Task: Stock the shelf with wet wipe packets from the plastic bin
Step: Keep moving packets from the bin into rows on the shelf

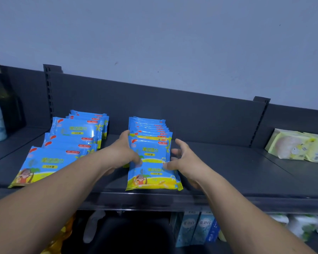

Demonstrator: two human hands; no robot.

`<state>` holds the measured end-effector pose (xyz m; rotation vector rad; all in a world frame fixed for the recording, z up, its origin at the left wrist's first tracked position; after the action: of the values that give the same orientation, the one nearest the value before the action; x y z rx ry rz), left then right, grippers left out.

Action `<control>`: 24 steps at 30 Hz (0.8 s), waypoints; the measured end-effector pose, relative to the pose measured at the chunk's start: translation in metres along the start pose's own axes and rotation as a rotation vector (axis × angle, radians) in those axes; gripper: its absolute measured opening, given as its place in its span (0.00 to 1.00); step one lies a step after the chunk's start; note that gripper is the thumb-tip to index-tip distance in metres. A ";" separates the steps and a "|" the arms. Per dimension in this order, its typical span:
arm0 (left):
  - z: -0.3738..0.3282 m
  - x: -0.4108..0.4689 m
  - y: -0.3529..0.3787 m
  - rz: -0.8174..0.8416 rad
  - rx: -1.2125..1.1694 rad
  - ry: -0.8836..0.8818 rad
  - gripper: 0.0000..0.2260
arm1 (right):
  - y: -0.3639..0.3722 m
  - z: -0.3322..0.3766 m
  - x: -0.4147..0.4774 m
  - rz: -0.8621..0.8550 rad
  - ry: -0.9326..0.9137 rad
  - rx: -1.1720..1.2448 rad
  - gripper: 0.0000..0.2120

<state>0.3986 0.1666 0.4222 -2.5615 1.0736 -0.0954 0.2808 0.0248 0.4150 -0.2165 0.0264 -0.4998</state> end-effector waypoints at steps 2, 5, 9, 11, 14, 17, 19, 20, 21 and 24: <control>-0.001 0.002 0.002 -0.001 -0.033 0.005 0.43 | 0.001 -0.001 0.000 0.000 0.009 0.008 0.41; 0.000 0.005 0.000 -0.035 -0.061 -0.018 0.37 | -0.001 -0.001 0.002 -0.039 0.027 0.057 0.26; -0.004 0.007 -0.006 -0.107 -0.043 -0.006 0.28 | -0.007 0.001 0.007 -0.138 0.058 0.061 0.05; -0.008 0.009 -0.009 -0.160 -0.035 0.002 0.20 | -0.010 0.002 0.013 -0.184 0.057 0.010 0.07; -0.010 0.016 -0.015 -0.235 -0.038 -0.027 0.11 | -0.010 0.005 0.020 -0.208 0.053 -0.040 0.09; -0.009 0.027 -0.023 -0.301 -0.012 -0.042 0.10 | -0.008 0.007 0.024 -0.171 0.063 -0.070 0.11; -0.010 0.033 -0.027 -0.330 -0.013 -0.051 0.14 | -0.007 0.009 0.025 -0.156 0.058 -0.087 0.13; -0.011 0.035 -0.029 -0.348 -0.015 -0.047 0.14 | -0.007 0.008 0.026 -0.146 0.055 -0.101 0.14; -0.011 0.037 -0.031 -0.358 -0.024 -0.041 0.14 | -0.006 0.010 0.026 -0.134 0.051 -0.113 0.15; -0.015 0.042 -0.038 -0.379 -0.041 -0.033 0.09 | -0.004 0.015 0.027 -0.108 0.022 -0.151 0.17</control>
<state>0.4512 0.1574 0.4465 -2.7623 0.5714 -0.1271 0.3033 0.0117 0.4312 -0.3618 0.0743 -0.6090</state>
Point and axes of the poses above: each hand's wrist, its own x-axis towards the middle knuckle, its own y-axis out of the palm, z = x × y, the point moved 7 cm from there along x, towards the middle knuckle, and after that the axes turned 2 degrees about x, right-handed, at the moved point
